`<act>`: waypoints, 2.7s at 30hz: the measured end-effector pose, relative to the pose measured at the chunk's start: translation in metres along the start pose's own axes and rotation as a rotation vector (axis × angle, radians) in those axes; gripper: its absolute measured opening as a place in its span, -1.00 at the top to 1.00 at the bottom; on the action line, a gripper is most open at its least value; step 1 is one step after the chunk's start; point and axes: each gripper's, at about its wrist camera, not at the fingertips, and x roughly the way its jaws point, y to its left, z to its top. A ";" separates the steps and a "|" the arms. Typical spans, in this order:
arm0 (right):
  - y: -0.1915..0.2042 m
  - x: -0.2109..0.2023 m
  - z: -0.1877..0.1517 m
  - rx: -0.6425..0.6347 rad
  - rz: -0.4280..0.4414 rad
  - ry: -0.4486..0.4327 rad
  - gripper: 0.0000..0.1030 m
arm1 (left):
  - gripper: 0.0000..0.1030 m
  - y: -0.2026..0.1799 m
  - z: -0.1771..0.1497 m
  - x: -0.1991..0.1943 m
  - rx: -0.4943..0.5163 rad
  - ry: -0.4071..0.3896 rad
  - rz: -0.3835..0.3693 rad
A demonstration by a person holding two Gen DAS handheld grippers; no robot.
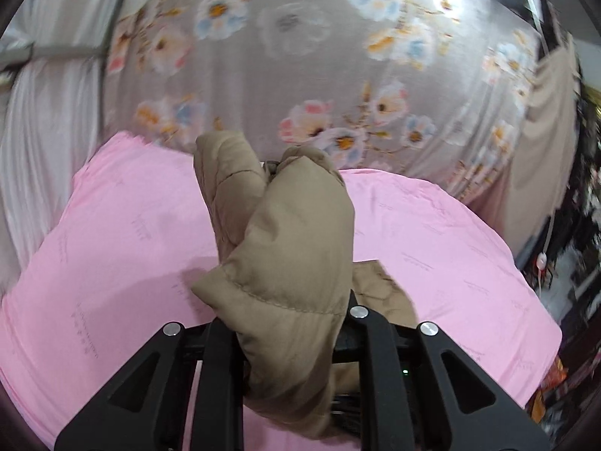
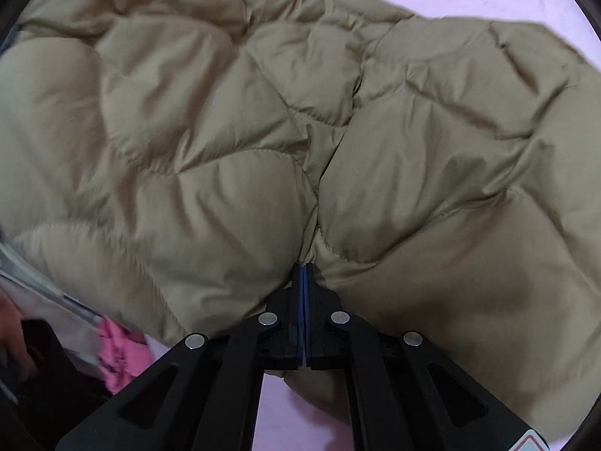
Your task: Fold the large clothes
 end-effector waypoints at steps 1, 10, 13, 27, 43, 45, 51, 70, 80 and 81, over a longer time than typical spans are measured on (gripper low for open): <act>-0.001 0.000 0.000 0.008 0.016 -0.014 0.98 | 0.68 -0.015 0.001 0.002 0.023 0.006 -0.018; -0.031 -0.129 -0.042 0.085 -0.119 -0.256 0.85 | 0.67 -0.114 -0.018 0.064 0.130 0.139 -0.116; -0.051 -0.169 -0.061 0.152 -0.228 -0.322 0.85 | 0.66 -0.135 -0.040 0.096 0.142 0.234 -0.133; -0.095 -0.233 -0.065 0.260 -0.403 -0.437 0.66 | -0.03 -0.172 -0.101 0.134 0.198 0.353 -0.134; -0.001 -0.253 0.105 0.123 -0.326 -0.539 -0.42 | -0.70 -0.001 0.024 0.082 -0.148 0.170 0.050; -0.003 -0.243 0.137 0.167 -0.304 -0.505 -0.42 | -0.70 0.010 0.032 0.095 -0.159 0.195 0.067; -0.036 -0.195 0.190 0.337 -0.361 -0.323 -0.42 | -0.70 0.025 0.062 0.151 -0.158 0.269 0.087; -0.115 -0.147 0.079 0.421 -0.301 -0.486 0.73 | -0.52 -0.020 0.000 0.284 -0.098 0.517 0.073; -0.150 -0.122 0.060 0.437 -0.269 -0.478 0.68 | -0.63 -0.039 -0.028 0.300 0.018 0.443 0.150; -0.152 -0.120 0.059 0.437 -0.265 -0.480 0.68 | -0.64 -0.039 -0.030 0.301 0.022 0.437 0.154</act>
